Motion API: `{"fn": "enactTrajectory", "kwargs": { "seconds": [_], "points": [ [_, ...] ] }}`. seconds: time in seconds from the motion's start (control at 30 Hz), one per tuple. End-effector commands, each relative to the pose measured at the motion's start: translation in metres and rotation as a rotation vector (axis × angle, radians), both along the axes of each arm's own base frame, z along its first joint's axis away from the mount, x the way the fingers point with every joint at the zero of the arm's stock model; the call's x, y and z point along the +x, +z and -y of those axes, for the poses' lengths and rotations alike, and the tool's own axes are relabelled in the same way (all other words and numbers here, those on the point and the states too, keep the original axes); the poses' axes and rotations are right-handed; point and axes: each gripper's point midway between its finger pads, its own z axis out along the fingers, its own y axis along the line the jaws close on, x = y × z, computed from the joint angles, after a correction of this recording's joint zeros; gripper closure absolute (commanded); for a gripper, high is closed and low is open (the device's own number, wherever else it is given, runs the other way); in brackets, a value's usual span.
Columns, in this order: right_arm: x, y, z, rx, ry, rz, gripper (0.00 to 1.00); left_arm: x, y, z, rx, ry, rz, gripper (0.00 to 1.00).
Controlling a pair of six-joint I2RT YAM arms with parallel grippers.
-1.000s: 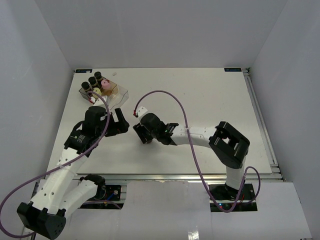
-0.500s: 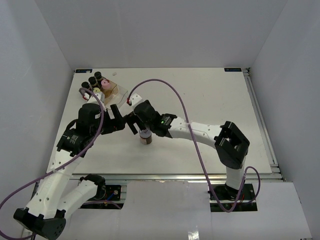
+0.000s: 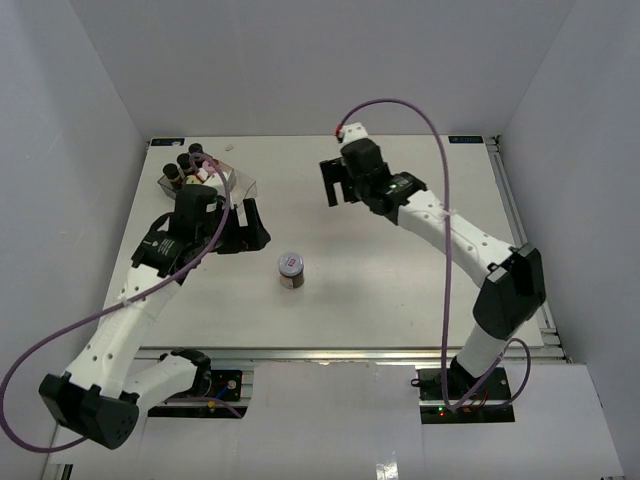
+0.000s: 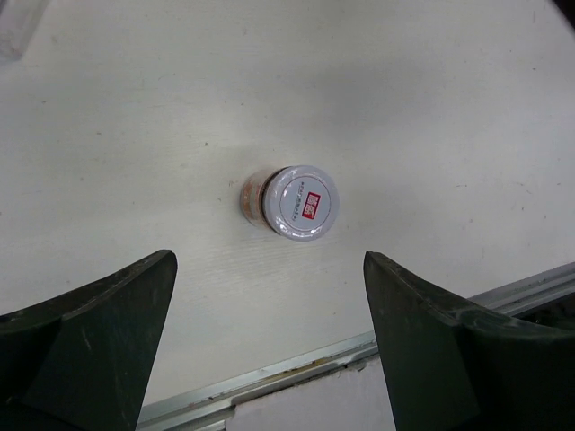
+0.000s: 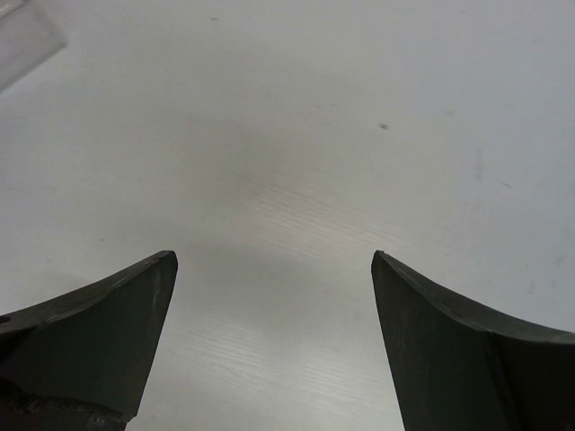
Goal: Organize the condiment bottles
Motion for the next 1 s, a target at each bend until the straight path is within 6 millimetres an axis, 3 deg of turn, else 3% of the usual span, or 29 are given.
{"fn": "enactTrajectory", "kwargs": {
  "seconds": [0.0, 0.1, 0.23, 0.4, 0.47, 0.6, 0.97],
  "points": [
    [-0.027, 0.039, 0.060, 0.048, -0.066, 0.023, 0.05, 0.009, -0.032, 0.023, -0.001, -0.065, -0.070, 0.05],
    [-0.044, 0.047, 0.081, 0.055, -0.072, 0.043, 0.05, 0.012, -0.049, 0.039, 0.038, -0.079, -0.091, 0.06],
    [-0.070, 0.043, 0.098, 0.064, -0.051, 0.058, 0.05, 0.012, -0.071, 0.057, 0.126, -0.078, -0.121, 0.06],
    [-0.094, 0.043, 0.119, 0.079, -0.048, 0.110, 0.06, 0.015, -0.092, 0.064, 0.205, -0.027, -0.160, 0.06],
    [-0.099, 0.040, 0.124, 0.073, -0.052, 0.115, 0.06, 0.016, -0.097, 0.064, 0.217, -0.014, -0.167, 0.06],
    [-0.107, 0.051, 0.134, 0.087, -0.058, 0.164, 0.07, 0.018, -0.106, 0.071, 0.221, -0.024, -0.181, 0.06],
    [-0.111, 0.051, 0.139, 0.095, -0.057, 0.194, 0.07, 0.018, -0.133, 0.085, 0.280, -0.023, -0.234, 0.09]
  ]
}}
